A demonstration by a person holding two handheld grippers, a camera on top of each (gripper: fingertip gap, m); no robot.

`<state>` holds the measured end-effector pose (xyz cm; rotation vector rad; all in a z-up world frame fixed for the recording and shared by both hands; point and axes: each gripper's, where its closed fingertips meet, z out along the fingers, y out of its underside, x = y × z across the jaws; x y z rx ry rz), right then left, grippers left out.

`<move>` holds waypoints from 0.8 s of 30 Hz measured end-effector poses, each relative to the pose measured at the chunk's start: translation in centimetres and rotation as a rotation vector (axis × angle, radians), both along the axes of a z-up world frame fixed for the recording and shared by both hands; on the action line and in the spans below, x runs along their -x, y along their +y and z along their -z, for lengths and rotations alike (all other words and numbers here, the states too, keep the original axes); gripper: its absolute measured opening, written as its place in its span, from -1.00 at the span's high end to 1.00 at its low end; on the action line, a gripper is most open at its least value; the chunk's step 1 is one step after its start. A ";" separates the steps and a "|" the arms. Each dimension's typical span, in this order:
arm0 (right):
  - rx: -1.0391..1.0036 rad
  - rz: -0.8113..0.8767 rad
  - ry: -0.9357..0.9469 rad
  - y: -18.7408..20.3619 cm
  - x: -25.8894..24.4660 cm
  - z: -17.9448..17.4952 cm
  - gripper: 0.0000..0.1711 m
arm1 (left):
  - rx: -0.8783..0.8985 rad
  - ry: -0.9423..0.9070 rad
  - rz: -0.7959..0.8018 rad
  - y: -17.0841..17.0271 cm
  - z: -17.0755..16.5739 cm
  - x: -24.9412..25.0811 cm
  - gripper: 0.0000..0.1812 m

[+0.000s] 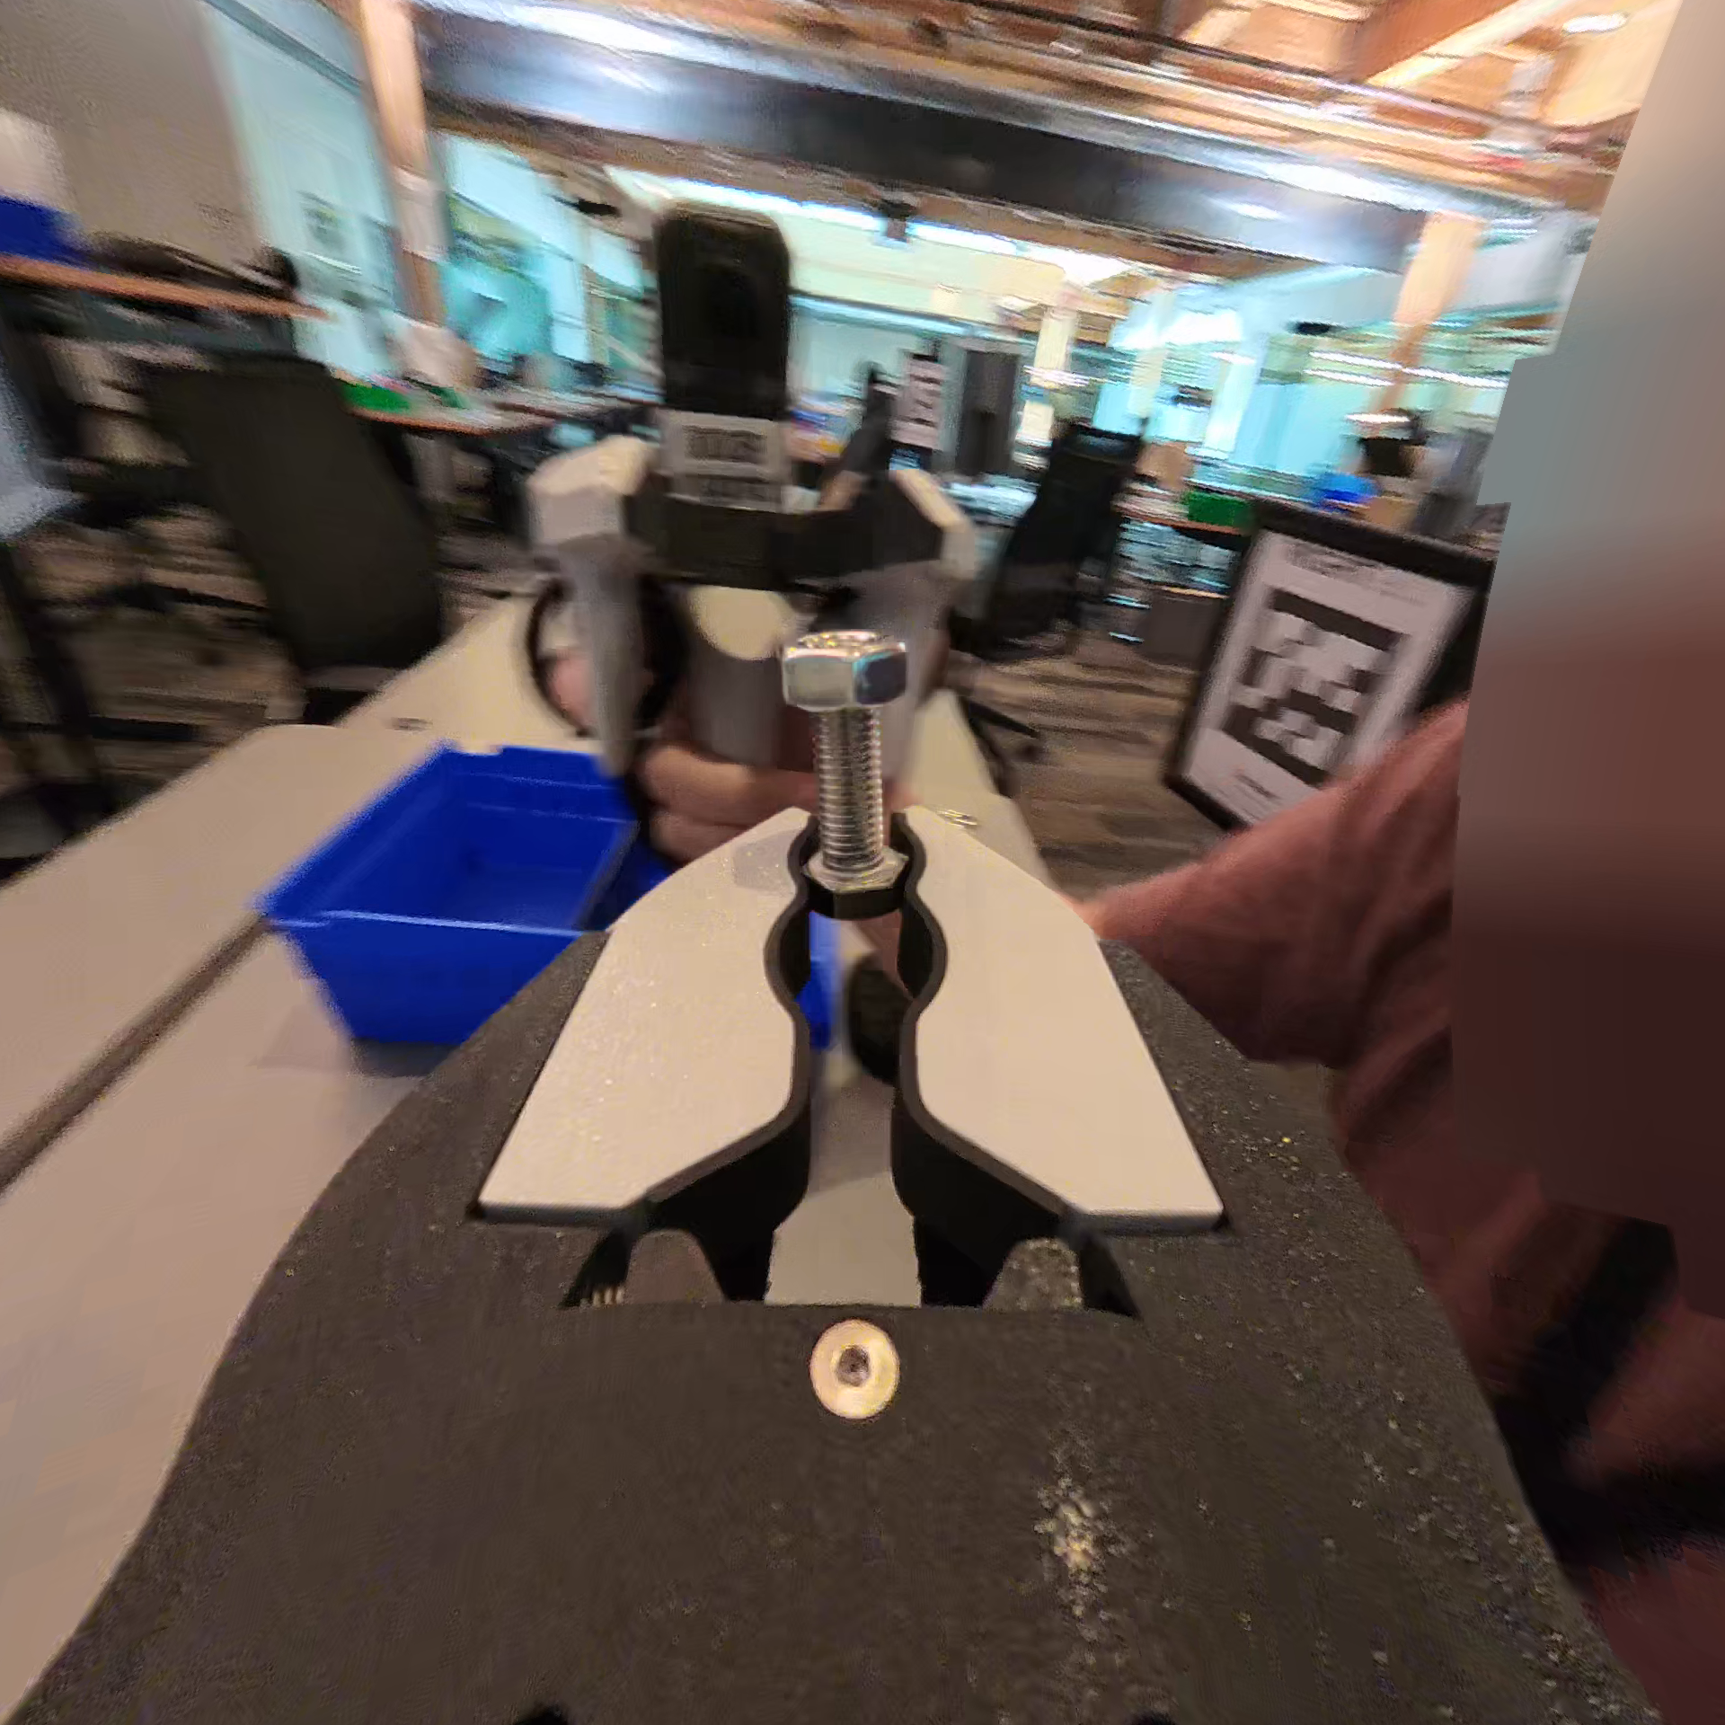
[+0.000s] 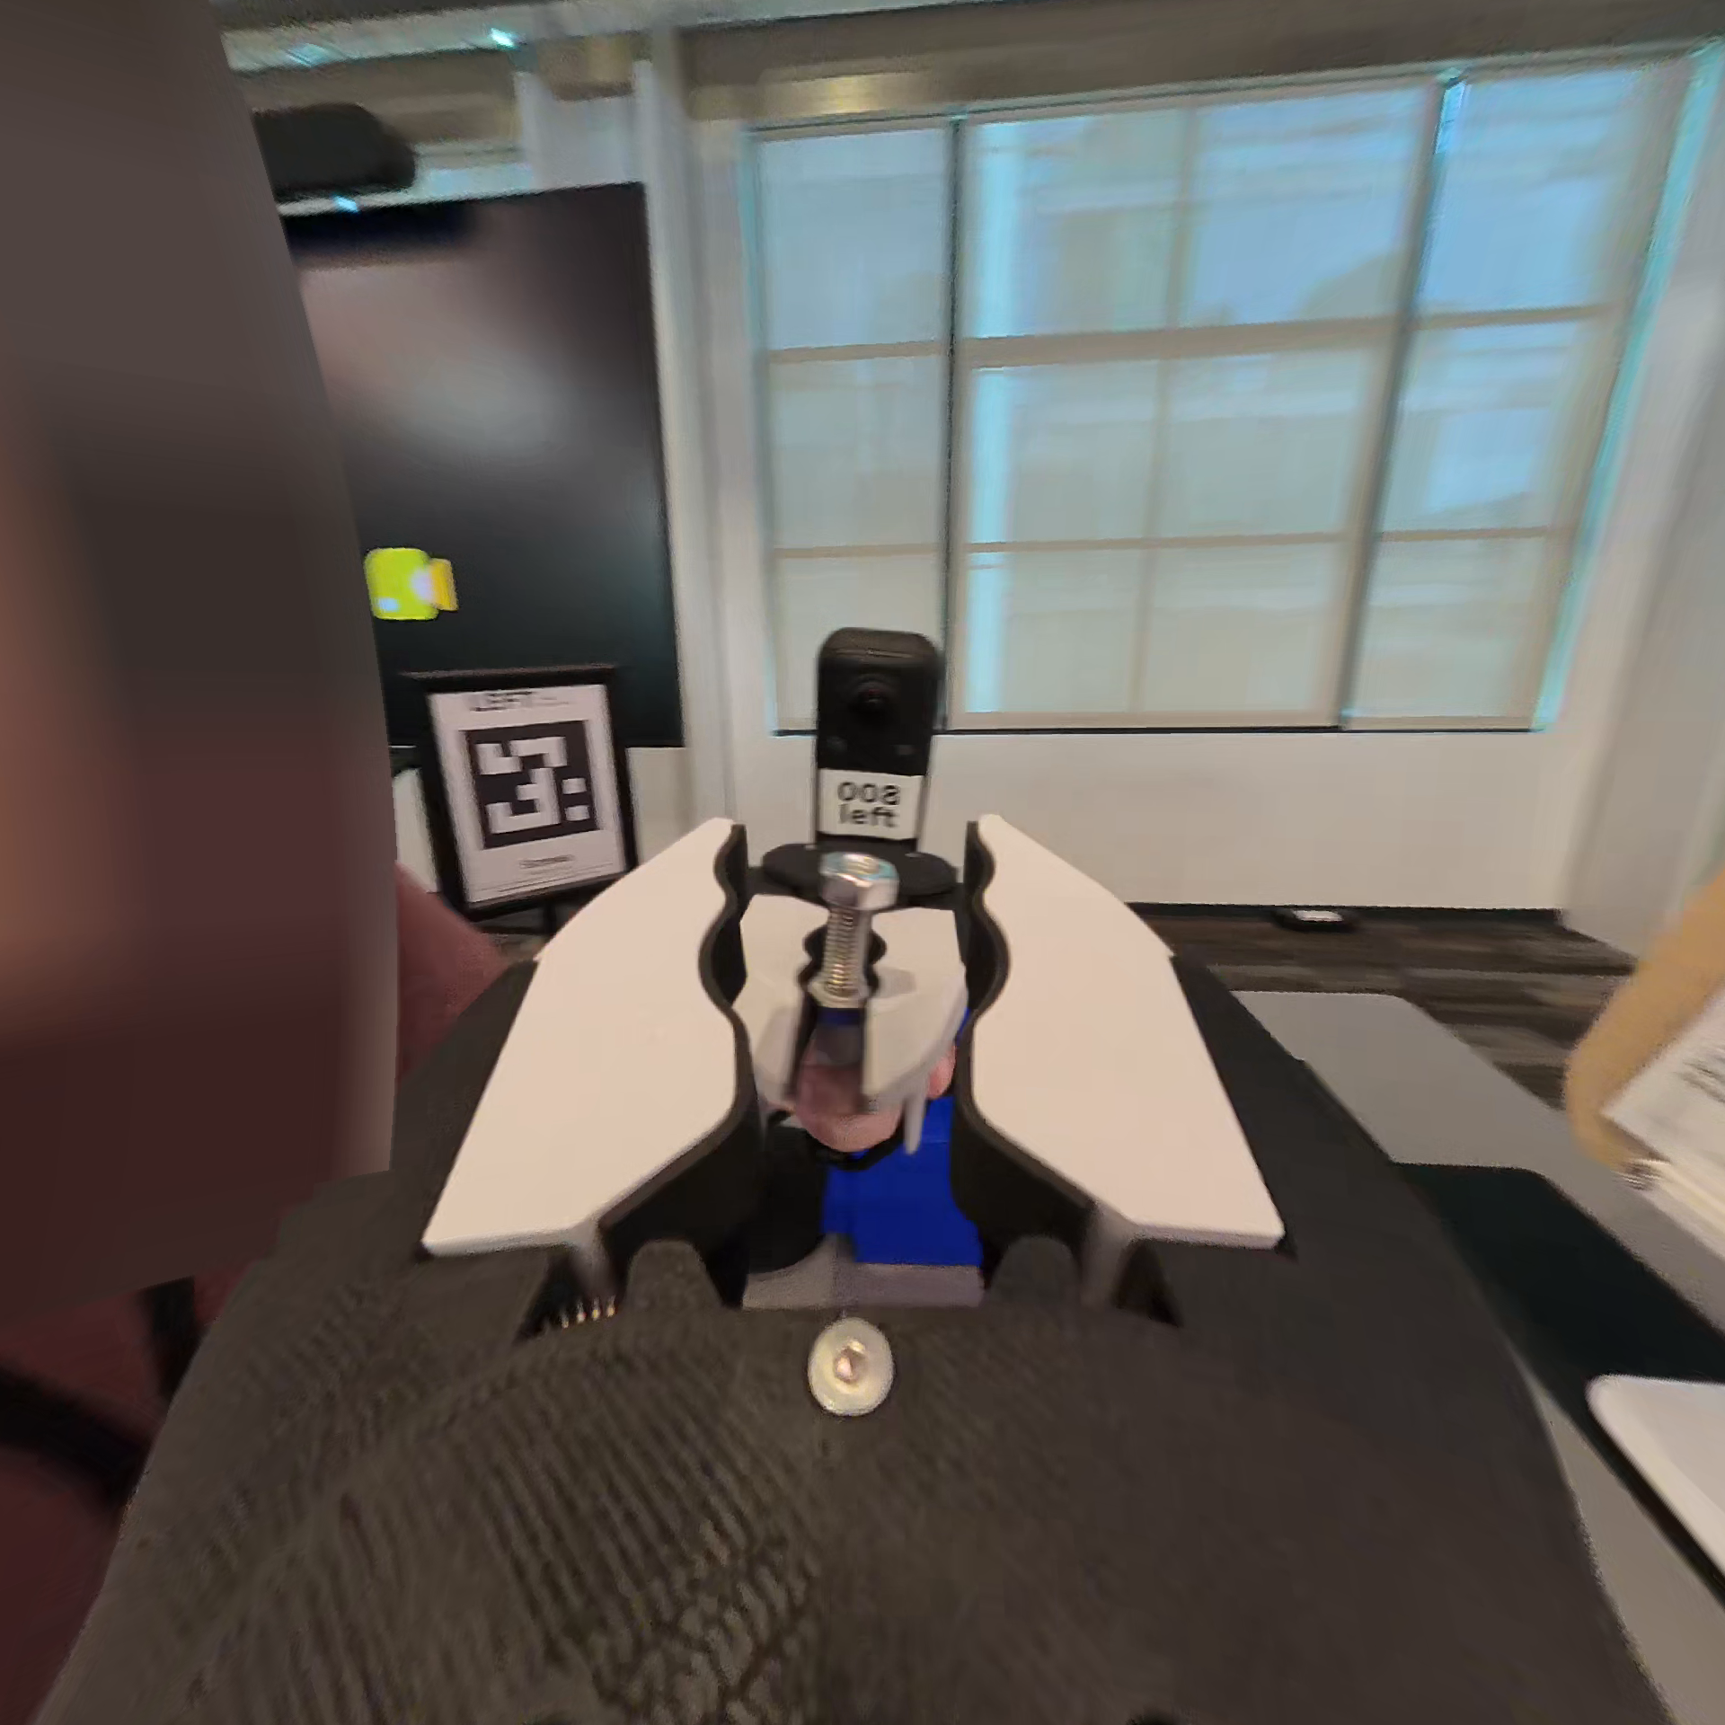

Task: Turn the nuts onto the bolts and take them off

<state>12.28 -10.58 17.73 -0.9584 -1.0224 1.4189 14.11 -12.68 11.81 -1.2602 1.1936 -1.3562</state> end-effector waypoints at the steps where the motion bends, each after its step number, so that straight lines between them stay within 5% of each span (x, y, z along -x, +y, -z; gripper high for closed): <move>1: -0.003 0.055 -0.001 0.2 0.2 -0.2 0.50 | -0.023 0.003 -0.110 1.5 0.0 0.3 0.85; 6: 0.059 0.368 -0.060 2.8 1.8 0.8 0.60 | -0.142 0.038 -0.438 5.4 0.2 1.6 0.85; 11: 0.027 0.443 -0.129 3.2 3.2 2.1 0.63 | -0.188 0.076 -0.474 5.5 0.7 1.2 0.85; 13: 0.046 0.420 -0.143 3.1 3.4 2.4 0.78 | -0.191 0.078 -0.484 5.6 0.9 1.1 0.85; 19: 0.067 0.287 -0.147 2.1 3.4 2.2 0.79 | -0.184 0.079 -0.429 4.9 0.8 0.8 0.85; 24: 0.054 -0.145 -0.156 -1.9 2.2 2.0 0.78 | -0.118 0.044 -0.062 0.1 0.4 -0.1 0.85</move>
